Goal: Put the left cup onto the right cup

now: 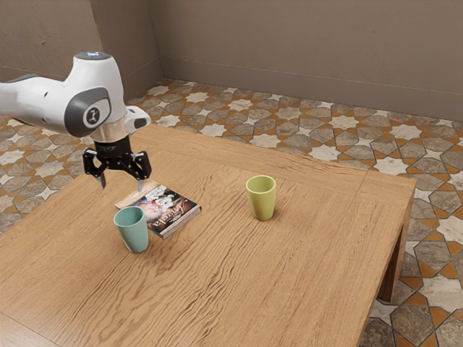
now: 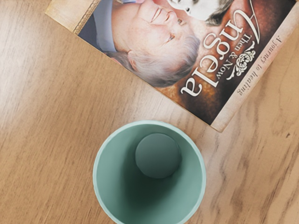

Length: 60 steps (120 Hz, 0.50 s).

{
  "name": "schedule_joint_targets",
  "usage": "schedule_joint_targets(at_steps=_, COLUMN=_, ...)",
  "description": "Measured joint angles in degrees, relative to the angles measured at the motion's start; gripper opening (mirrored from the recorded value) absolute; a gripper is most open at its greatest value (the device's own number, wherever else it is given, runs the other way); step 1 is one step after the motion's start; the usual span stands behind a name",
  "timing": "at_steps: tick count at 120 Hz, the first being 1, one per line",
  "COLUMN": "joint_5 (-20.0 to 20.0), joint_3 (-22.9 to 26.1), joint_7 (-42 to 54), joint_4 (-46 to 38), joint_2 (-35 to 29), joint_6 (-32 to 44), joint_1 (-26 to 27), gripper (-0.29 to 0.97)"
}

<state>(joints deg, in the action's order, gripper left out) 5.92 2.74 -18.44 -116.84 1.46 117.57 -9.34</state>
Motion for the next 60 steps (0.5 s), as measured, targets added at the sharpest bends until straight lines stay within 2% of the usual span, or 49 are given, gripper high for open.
schedule_joint_targets(at_steps=60, joint_5=-0.2, joint_3=2.0, joint_7=-2.9, joint_4=-3.9, joint_2=1.1, joint_6=5.3, joint_1=7.3, gripper=0.68)
